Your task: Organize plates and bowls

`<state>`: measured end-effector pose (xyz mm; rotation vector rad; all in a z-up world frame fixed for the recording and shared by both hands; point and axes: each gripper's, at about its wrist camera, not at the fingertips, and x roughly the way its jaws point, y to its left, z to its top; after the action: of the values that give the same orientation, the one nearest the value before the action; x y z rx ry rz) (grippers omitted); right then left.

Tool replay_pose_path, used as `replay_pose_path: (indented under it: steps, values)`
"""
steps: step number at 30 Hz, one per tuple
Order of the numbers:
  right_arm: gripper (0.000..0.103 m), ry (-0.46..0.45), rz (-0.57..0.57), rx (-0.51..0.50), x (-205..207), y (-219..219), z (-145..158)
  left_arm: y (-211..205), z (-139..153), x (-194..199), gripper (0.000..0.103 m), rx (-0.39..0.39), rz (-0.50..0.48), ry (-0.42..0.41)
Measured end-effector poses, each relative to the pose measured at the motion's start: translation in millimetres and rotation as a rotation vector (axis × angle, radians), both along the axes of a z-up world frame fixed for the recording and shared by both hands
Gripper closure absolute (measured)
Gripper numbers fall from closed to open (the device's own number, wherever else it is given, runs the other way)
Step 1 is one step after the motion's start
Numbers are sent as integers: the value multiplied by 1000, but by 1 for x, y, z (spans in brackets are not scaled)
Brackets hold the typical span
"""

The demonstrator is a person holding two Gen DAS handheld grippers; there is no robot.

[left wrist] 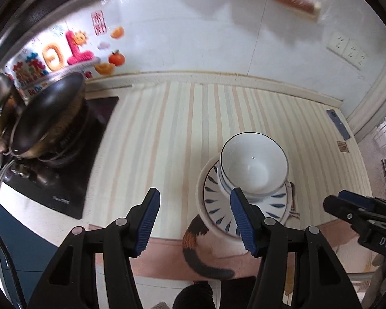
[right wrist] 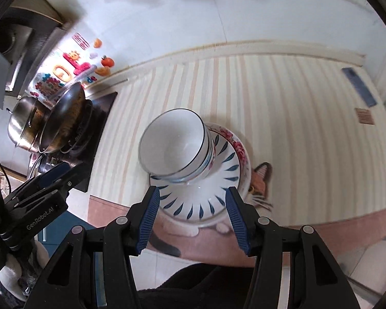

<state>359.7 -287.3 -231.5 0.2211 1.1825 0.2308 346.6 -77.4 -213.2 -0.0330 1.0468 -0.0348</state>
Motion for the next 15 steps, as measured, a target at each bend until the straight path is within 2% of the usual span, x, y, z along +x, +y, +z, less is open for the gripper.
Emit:
replay_pose_path:
  steps: [2, 3, 5, 7, 8, 10, 11, 13, 15]
  values:
    - [45, -29, -6, -16, -22, 5, 17, 2, 10, -17, 48, 1, -10, -15]
    - [40, -45, -5, -23, -32, 7, 24, 2, 14, -24, 46, 3, -9, -23]
    - [32, -74, -5, -34, -50, 12, 39, 2, 26, -42, 28, 21, -9, -59]
    - [23, -104, -2, -42, -69, 17, 52, 3, 38, -60, 18, 32, -11, -98]
    - [17, -122, -3, -48, -79, 17, 60, 3, 45, -70, 17, 34, -7, -121]
    - [14, -146, -12, -55, -97, 17, 72, 3, 56, -85, 17, 32, -1, -154]
    - [10, -154, -19, -63, -103, 16, 76, 3, 60, -92, 12, 33, 3, -170]
    - [9, -182, -38, -90, -122, 13, 87, 3, 69, -105, 2, 27, 11, -201]
    - [6, -217, -46, -91, -139, 8, 98, 1, 79, -122, 2, 26, 23, -232]
